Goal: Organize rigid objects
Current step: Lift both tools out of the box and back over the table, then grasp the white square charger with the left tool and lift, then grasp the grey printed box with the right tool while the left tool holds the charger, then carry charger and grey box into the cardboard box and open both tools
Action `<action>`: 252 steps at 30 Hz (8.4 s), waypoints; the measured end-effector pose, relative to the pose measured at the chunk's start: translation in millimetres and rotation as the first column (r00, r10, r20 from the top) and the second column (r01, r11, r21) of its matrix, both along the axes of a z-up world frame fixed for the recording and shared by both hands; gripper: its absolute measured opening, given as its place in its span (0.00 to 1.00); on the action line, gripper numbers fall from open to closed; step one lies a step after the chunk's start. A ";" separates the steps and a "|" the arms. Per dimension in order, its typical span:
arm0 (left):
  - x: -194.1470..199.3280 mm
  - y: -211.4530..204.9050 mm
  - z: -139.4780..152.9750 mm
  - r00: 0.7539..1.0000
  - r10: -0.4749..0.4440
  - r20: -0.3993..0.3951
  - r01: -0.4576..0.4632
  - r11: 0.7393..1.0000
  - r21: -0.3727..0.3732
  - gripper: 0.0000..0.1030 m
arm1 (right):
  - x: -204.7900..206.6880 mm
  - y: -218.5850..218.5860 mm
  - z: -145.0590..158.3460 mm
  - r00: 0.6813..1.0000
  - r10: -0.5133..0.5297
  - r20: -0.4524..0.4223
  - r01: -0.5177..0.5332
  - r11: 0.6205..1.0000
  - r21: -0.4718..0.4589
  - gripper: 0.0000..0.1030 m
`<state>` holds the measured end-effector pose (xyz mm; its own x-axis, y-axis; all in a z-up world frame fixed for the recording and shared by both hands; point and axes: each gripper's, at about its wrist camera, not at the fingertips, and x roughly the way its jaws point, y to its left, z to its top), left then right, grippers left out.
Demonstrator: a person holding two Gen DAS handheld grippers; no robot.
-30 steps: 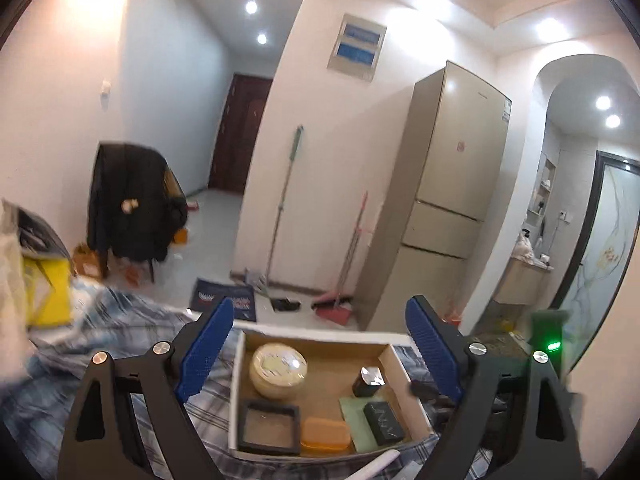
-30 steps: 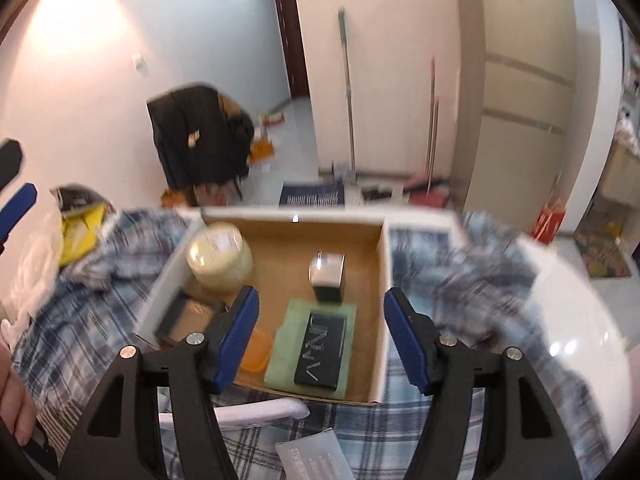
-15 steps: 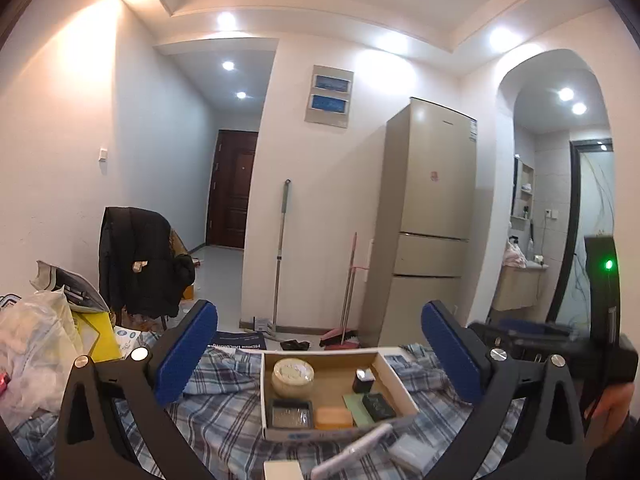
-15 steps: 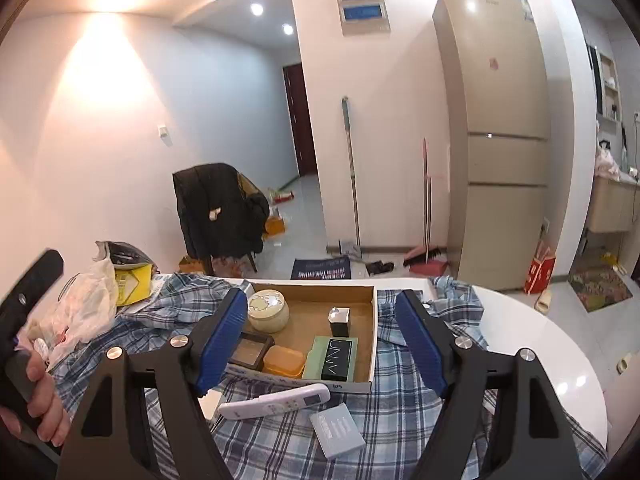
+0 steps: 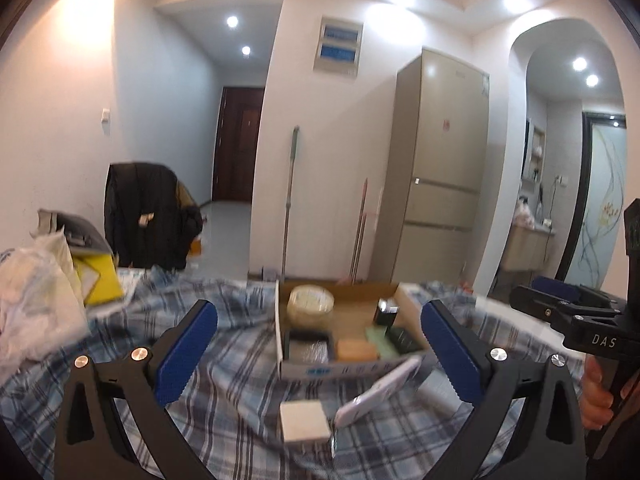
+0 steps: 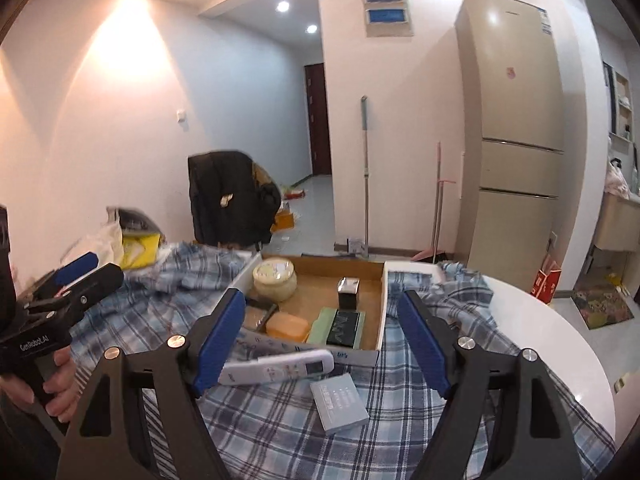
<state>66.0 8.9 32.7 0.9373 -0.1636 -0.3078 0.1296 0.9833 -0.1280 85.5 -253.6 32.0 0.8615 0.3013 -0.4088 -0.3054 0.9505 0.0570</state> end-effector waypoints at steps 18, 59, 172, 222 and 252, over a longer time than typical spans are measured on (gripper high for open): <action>33.9 -16.0 -46.5 0.986 -0.012 -0.166 0.022 0.998 0.058 1.00 | 37.9 -10.2 -50.8 0.985 -0.031 -0.167 0.032 0.999 0.001 0.75; 86.0 -4.4 -109.3 0.817 -0.025 -0.577 0.026 1.000 -0.007 0.39 | 39.9 -3.9 -57.9 0.978 -0.082 -0.191 0.069 0.995 -0.072 0.75; 45.0 -11.1 -57.5 0.952 -0.086 -0.295 0.084 0.996 -0.021 0.47 | 50.8 3.7 -74.6 0.982 -0.142 -0.122 0.113 0.969 -0.221 0.44; 187.7 -32.5 -100.1 0.868 -0.043 -0.494 0.101 0.991 0.092 0.47 | 164.6 20.3 -56.5 0.930 -0.172 -0.325 0.171 0.985 -0.032 0.44; 139.7 -16.4 -53.1 0.996 0.028 -0.081 -0.020 0.996 0.087 1.00 | 173.0 45.3 -93.9 0.896 -0.019 -0.443 0.020 1.000 -0.004 0.44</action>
<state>205.6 -7.5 -20.4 0.9115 -0.1108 -0.3961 0.0984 0.9938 -0.0517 258.5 -208.3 -61.9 0.5971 0.2866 -0.7492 -0.2296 0.9560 0.1826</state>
